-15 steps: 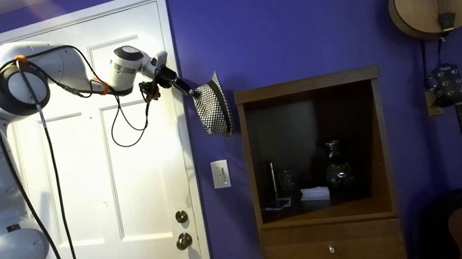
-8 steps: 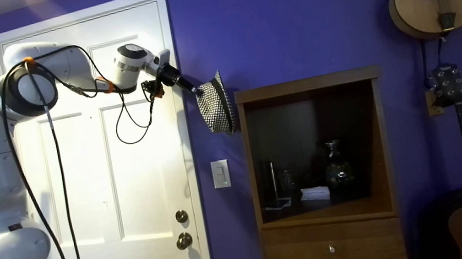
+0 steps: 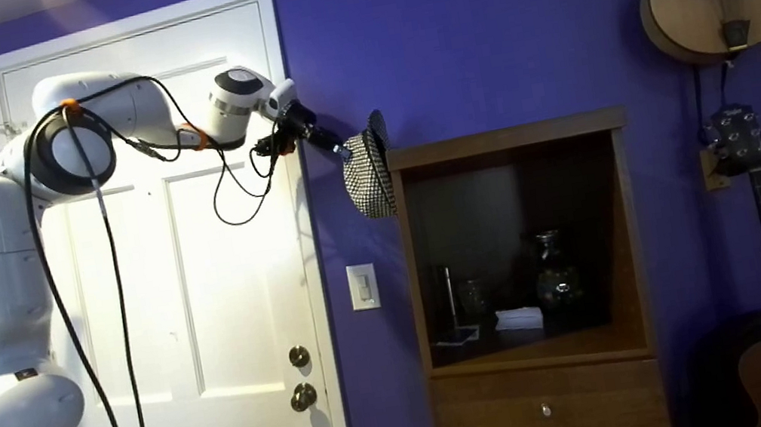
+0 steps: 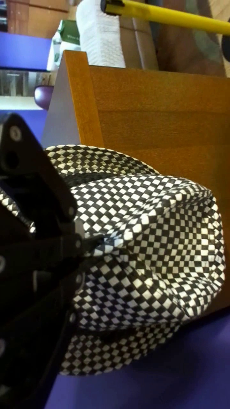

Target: Put the hat on top of the shelf

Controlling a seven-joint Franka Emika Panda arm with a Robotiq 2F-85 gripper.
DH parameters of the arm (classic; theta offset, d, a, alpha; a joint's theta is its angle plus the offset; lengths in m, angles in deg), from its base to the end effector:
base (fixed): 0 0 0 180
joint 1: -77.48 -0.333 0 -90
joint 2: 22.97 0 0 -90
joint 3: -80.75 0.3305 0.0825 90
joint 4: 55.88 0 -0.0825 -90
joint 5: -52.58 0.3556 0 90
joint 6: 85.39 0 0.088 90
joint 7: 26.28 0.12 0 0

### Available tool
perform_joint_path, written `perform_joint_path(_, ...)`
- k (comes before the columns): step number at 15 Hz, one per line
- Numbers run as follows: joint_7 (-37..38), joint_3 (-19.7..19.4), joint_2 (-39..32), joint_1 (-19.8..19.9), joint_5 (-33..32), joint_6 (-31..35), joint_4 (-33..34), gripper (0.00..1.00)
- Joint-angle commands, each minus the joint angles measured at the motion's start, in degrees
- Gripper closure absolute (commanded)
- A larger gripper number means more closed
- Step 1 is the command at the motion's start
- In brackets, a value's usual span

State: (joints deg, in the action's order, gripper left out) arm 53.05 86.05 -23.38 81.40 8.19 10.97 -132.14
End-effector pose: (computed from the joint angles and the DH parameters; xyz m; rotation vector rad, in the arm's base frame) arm 0.5296 -0.0642 0.7722 1.9585 -1.6680 1.0277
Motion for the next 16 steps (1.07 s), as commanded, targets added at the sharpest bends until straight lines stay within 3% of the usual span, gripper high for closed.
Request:
perform_joint_path(1, 4.9, -1.4, -3.7, 1.5, 4.5, 1.2, 7.7, 0.98)
perform_joint_path(8, 11.8, -4.3, -7.2, 4.6, 9.3, 12.0, 15.6, 0.98)
perform_joint_path(16, 32.4, -7.0, -10.3, 5.4, 7.1, 16.4, 17.7, 0.98)
